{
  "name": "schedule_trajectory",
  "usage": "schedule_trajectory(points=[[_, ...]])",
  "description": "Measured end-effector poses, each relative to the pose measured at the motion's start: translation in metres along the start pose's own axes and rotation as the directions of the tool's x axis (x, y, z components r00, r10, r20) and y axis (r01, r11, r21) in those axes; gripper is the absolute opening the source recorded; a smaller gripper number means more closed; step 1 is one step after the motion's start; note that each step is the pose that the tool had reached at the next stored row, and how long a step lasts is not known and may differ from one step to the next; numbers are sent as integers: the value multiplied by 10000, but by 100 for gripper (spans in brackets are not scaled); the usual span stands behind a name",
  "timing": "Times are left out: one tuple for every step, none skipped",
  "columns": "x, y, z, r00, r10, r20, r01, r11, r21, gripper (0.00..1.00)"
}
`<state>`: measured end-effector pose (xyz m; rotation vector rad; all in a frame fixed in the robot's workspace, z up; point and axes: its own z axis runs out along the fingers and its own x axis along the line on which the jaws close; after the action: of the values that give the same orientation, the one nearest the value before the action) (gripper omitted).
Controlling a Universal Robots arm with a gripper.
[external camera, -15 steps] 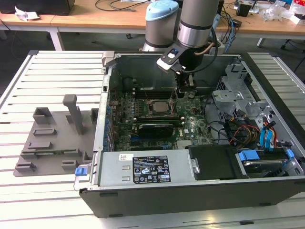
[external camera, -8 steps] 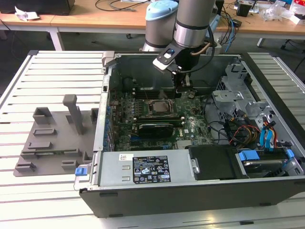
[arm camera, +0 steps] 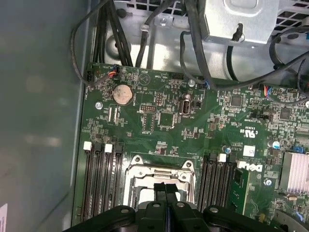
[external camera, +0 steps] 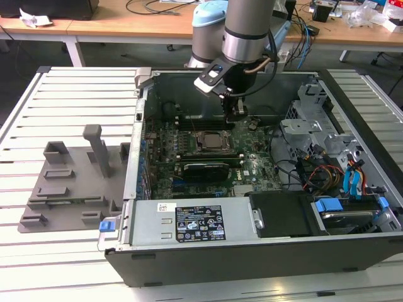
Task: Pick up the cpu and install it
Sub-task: 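Close the cpu cover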
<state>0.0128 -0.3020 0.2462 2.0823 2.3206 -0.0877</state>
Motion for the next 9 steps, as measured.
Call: schedule_trajectory(points=[[1,-11,1,10000,0,0,0,10000,0,11],[3,-26,2,10000,0,0,0,10000,0,11],[5,-42,4,10000,0,0,0,10000,0,11],[7,-58,5,10000,0,0,0,10000,0,11],[8,-69,6,10000,0,0,0,10000,0,11],[9,-76,6,10000,0,0,0,10000,0,11],[10,-87,7,10000,0,0,0,10000,0,11],[11,-94,7,10000,0,0,0,10000,0,11],[12,-106,8,10000,1,0,-1,10000,0,11]])
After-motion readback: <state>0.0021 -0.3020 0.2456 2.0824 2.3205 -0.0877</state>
